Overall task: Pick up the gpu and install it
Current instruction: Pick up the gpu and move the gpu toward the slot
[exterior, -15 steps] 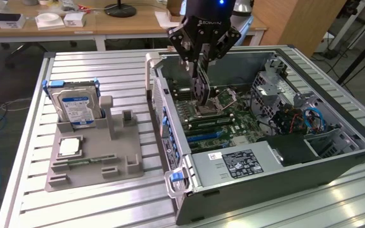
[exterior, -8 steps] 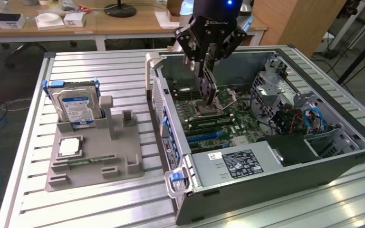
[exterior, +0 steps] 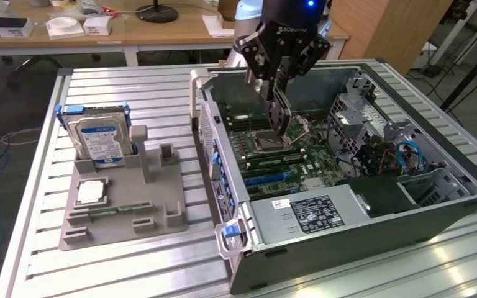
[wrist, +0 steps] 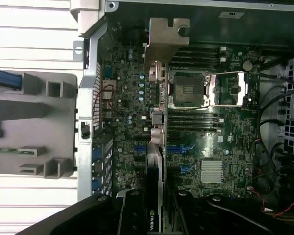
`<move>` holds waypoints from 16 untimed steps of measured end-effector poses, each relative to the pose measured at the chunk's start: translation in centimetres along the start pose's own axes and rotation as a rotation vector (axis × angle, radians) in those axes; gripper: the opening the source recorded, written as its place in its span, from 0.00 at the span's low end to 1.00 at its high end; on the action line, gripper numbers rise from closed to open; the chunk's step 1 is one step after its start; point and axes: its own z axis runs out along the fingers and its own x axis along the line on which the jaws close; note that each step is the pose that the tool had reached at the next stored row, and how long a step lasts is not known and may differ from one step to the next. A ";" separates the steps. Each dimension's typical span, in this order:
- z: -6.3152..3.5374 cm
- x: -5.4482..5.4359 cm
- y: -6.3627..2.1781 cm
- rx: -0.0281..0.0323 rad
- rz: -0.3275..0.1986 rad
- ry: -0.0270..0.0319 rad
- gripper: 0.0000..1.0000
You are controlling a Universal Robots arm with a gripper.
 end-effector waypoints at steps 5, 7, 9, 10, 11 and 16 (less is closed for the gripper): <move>0.01 -0.5 0.00 -0.0001 -0.006 0.0001 0.26; 0.02 -0.7 0.00 -0.0001 -0.007 0.0002 0.26; 0.03 -0.9 0.00 -0.0002 -0.009 0.0002 0.26; 0.03 -1.0 0.00 -0.0002 -0.010 0.0003 0.26; 0.03 -1.0 0.00 -0.0002 -0.011 0.0003 0.26; 0.04 -1.5 0.00 -0.0003 -0.015 0.0004 0.26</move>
